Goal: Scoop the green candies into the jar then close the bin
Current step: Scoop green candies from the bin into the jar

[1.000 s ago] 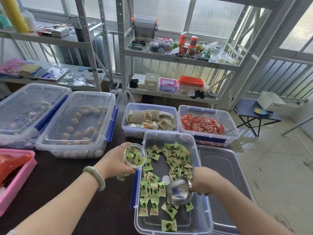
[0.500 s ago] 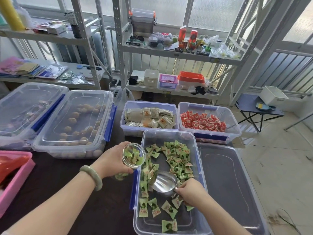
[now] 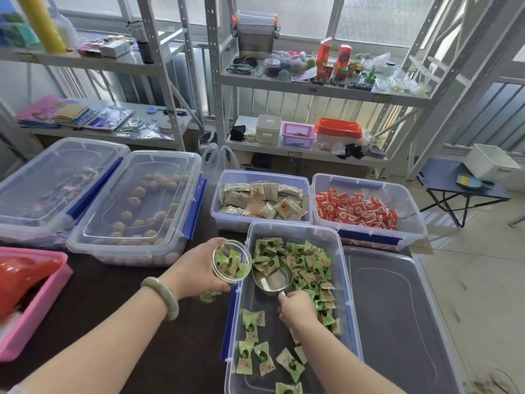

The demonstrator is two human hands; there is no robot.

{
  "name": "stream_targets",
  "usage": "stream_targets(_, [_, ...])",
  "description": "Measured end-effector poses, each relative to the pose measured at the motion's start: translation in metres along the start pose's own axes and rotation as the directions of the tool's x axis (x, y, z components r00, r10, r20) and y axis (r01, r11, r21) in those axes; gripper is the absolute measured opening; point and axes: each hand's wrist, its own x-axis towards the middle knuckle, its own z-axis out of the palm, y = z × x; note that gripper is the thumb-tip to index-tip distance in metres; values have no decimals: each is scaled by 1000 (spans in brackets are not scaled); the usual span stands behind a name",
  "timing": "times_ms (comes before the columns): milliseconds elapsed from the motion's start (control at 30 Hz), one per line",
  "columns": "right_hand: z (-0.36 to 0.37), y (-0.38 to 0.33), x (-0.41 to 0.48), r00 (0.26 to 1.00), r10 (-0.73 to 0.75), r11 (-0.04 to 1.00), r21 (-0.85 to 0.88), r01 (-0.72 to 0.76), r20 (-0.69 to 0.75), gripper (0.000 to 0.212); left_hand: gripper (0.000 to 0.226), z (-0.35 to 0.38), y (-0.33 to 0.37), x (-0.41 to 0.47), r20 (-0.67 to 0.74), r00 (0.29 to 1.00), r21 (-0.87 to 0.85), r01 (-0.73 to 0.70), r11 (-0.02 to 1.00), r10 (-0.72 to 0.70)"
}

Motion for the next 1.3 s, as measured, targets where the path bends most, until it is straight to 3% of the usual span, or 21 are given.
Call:
stream_targets(167, [0,-13,0,999,38,999,17,-38,-6,27,86,-1,8,0,-41,999,38,27,999,-25])
stream_targets(267, [-4,-23,-19,992,84,956,274,-107,96,24,86,-3,12,1,-42,998,54,39,998,-37])
stream_targets(400, [0,-24,-21,987,112,881,447,-153,118,22,84,-4,16,0,-36,999,54,40,998,-38])
stream_targets(500, [4,-19,-23,997,72,900,429,-72,15,20,86,-4,17,-1,-30,998,48,51,998,-50])
stream_targets(633, [1,-9,-29,1000,23,891,453,-29,18,29,86,-5,16,-2,-29,998,39,56,998,-55])
stream_targets(833, [-11,1,-36,998,-49,906,420,57,-30,14,89,-4,13,-4,-41,997,37,63,997,-62])
stream_targets(1033, [-25,6,-45,993,-103,929,351,118,-63,29,87,-4,10,-4,-51,998,17,31,999,-30])
stream_targets(1300, [-75,-19,-78,961,-265,908,314,278,-84,15,95,-6,0,-4,-85,996,-9,41,999,-42])
